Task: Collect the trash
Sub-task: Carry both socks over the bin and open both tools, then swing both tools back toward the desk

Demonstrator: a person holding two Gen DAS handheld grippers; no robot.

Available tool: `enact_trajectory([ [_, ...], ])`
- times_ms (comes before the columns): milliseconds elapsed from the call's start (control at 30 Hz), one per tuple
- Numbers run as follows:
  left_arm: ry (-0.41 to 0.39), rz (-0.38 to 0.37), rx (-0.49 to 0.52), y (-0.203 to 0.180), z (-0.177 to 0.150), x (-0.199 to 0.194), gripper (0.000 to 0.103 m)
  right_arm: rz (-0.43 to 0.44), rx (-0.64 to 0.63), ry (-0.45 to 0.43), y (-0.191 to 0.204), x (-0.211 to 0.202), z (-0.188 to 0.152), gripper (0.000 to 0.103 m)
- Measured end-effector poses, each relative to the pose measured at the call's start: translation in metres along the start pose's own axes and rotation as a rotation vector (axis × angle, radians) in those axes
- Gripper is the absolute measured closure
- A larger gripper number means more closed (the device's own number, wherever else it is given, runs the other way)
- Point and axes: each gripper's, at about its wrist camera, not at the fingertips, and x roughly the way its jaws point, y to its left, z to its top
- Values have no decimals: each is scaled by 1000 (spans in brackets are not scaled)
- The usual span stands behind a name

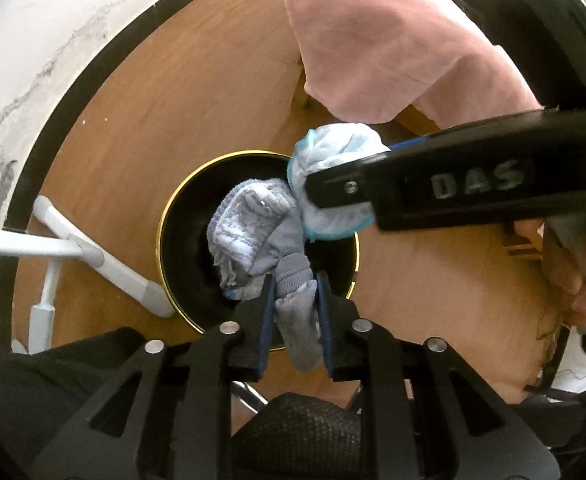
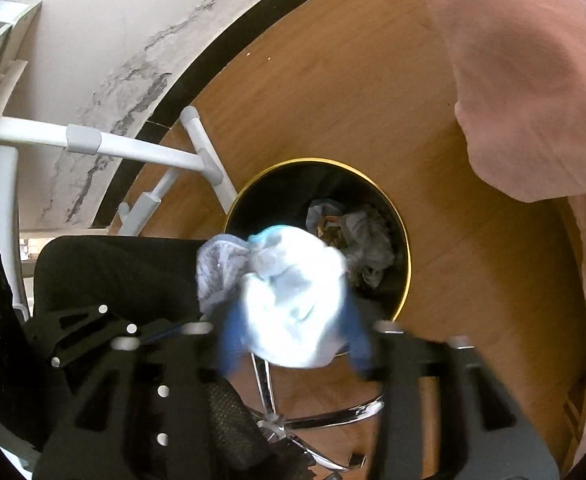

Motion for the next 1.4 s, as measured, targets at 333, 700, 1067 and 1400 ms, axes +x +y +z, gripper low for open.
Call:
enact_trajectory([
  [333,-81,-94,38,-26,-9,-24,6,-296,42,-187,-25,-74,-3,17],
  [700,-628,-93,93,-37,-23,-257,6,-493,-71,-852,91,-228,-31,7],
  [1067,-768,465,-548,195,-187,-386,6,-147,-538,-765,335,-186,1,7],
  [1400,-655,576,-791,335,-287,-402,6,-43,-778,-547,508,-96,9,7],
])
